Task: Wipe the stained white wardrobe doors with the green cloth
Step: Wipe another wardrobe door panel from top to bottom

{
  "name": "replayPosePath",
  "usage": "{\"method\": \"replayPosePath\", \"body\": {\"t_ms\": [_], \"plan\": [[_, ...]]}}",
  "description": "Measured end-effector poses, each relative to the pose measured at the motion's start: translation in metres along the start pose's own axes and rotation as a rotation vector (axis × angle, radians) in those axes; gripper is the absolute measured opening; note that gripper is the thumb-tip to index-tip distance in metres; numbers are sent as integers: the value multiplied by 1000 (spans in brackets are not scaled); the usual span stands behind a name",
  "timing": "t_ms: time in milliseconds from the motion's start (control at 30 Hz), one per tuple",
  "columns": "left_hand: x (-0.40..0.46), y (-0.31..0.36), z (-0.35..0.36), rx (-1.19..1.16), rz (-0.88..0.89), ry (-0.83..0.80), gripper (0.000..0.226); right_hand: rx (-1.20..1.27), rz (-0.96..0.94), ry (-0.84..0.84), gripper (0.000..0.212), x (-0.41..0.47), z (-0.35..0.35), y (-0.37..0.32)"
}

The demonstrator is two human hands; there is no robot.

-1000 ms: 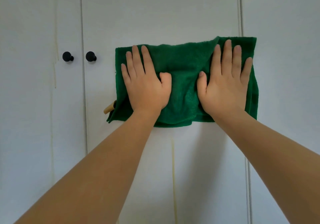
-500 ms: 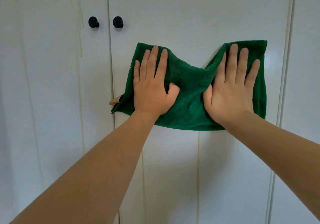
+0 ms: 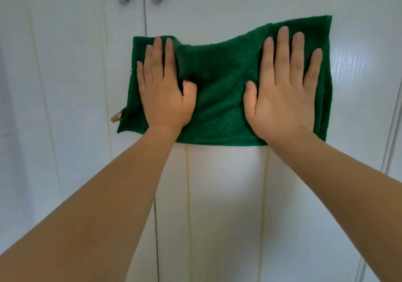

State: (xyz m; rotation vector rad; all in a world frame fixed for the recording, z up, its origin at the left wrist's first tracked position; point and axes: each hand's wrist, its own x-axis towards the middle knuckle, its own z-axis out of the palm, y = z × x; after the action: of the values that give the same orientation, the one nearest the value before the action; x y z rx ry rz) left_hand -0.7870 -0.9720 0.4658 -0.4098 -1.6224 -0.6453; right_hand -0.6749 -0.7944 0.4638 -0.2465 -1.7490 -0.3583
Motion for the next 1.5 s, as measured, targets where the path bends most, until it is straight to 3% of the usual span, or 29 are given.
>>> {"method": "replayPosePath", "body": {"t_ms": [267,567,767,1000,1500], "plan": [[-41,-5,4,-6,-73,40,81,67,67,-3,70,-40,7,-14],[-151,-30,10,64,-94,-48,79,41,-66,-104,71,-131,28,-39],[-102,19,1,18,-232,-94,91,15,-443,-115,65,-83,7,31],[11,115,12,-8,-359,-25,84,-33,-146,-34,67,9,-23,104],[-9,111,15,-65,-277,49,78,-7,-56,22,67,-2,-18,99]]}}
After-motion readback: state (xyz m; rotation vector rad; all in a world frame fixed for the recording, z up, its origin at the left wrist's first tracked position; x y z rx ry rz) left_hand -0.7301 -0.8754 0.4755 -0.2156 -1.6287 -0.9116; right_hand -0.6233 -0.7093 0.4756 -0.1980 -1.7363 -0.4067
